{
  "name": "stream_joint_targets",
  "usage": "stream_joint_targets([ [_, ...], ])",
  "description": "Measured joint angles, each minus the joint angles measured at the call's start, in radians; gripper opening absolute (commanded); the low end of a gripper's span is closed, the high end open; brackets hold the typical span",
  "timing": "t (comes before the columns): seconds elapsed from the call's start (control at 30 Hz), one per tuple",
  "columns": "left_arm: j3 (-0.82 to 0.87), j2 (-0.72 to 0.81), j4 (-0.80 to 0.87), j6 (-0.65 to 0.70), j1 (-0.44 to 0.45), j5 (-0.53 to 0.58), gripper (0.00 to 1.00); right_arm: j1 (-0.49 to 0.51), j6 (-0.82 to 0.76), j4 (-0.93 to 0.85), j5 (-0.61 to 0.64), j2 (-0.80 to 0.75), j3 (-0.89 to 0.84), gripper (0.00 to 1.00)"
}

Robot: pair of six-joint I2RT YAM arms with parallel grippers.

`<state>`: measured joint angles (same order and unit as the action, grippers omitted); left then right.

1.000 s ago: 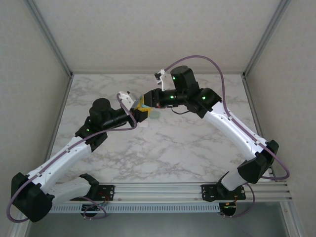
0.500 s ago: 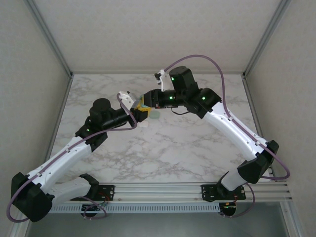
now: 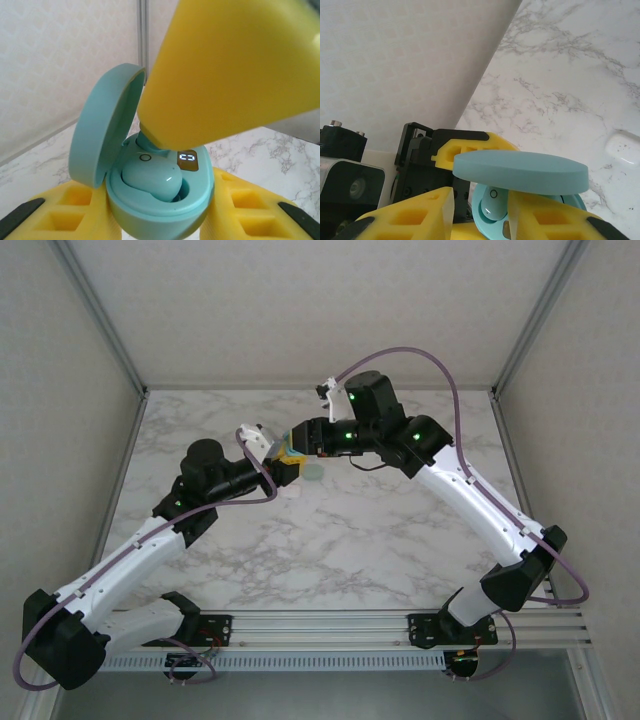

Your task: Insert wireless bluetooth earbuds into charging case

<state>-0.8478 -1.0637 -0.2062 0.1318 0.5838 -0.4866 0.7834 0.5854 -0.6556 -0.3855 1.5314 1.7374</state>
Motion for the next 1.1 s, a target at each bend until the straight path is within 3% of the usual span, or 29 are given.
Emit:
stream_joint_targets([
  [0.33, 0.0, 0.0, 0.001, 0.008, 0.0, 0.0, 0.32, -0.006, -0.035, -0.019, 0.1, -0.082, 0.016, 0.38],
  [0.6, -0.001, 0.0, 0.037, 0.035, 0.004, -0.039, 0.32, -0.09, -0.024, -0.09, 0.154, 0.002, 0.136, 0.46],
  [0.87, -0.009, 0.003, 0.045, 0.04, 0.005, -0.047, 0.32, -0.094, -0.04, -0.183, 0.068, 0.141, 0.204, 0.51],
  [1.1, -0.009, 0.004, 0.024, 0.023, 0.005, -0.033, 0.32, -0.105, -0.035, -0.166, -0.072, 0.082, 0.084, 0.6],
])
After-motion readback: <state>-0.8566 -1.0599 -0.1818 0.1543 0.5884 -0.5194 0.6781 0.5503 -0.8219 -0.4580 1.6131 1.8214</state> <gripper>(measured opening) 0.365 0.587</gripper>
